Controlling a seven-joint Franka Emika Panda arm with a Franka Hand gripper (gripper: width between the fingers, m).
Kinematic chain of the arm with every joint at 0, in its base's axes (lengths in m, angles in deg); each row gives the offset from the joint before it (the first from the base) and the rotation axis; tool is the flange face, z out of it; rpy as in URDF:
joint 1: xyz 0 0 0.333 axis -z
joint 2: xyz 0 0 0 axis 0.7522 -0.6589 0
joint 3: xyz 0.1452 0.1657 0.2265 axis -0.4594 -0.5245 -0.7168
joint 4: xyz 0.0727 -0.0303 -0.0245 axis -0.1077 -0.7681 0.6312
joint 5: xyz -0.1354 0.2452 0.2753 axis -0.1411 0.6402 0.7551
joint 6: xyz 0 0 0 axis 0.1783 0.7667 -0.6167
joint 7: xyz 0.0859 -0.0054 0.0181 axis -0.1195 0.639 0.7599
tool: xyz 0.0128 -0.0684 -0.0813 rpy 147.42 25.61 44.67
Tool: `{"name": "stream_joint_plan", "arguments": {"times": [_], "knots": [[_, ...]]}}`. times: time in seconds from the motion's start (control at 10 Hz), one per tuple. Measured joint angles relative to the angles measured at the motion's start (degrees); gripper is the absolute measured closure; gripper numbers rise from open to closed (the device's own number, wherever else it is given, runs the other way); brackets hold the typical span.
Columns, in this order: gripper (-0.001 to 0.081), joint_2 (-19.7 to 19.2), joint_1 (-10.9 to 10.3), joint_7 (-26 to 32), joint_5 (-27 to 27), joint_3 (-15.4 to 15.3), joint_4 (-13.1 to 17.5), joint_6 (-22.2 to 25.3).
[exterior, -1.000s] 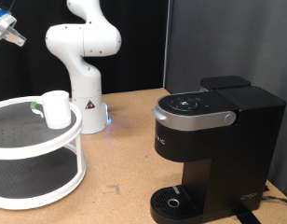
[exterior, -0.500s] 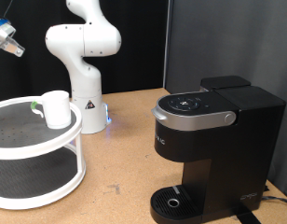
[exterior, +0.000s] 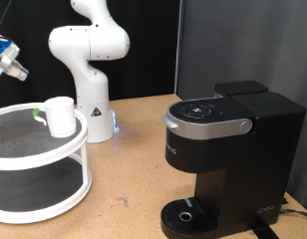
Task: Make a cup of coffee with the keurig machine
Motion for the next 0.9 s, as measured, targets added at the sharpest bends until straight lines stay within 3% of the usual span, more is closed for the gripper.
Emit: {"name": "stream_joint_plan", "arguments": {"times": [0.2,0.3,0.4,0.6,0.7,0.8,0.9], "knots": [[0.0796,-0.6,0.1,0.0,0.6,0.0,-3.0,-5.8],[0.0634,-0.9,0.1,0.0,0.8,0.1,-4.4,-7.7],[0.0634,-1.1,0.1,0.1,0.9,0.1,-5.5,-9.1],[0.0316,-1.3,0.1,0.6,0.7,0.1,-7.5,-11.1],[0.0316,-1.3,0.1,0.7,0.6,0.1,-8.3,-12.1],[0.0104,-1.3,0.1,0.9,0.5,0.1,-9.1,-13.1],[0.003,-1.3,0.1,1.3,0.5,0.1,-9.8,-14.3]]}}
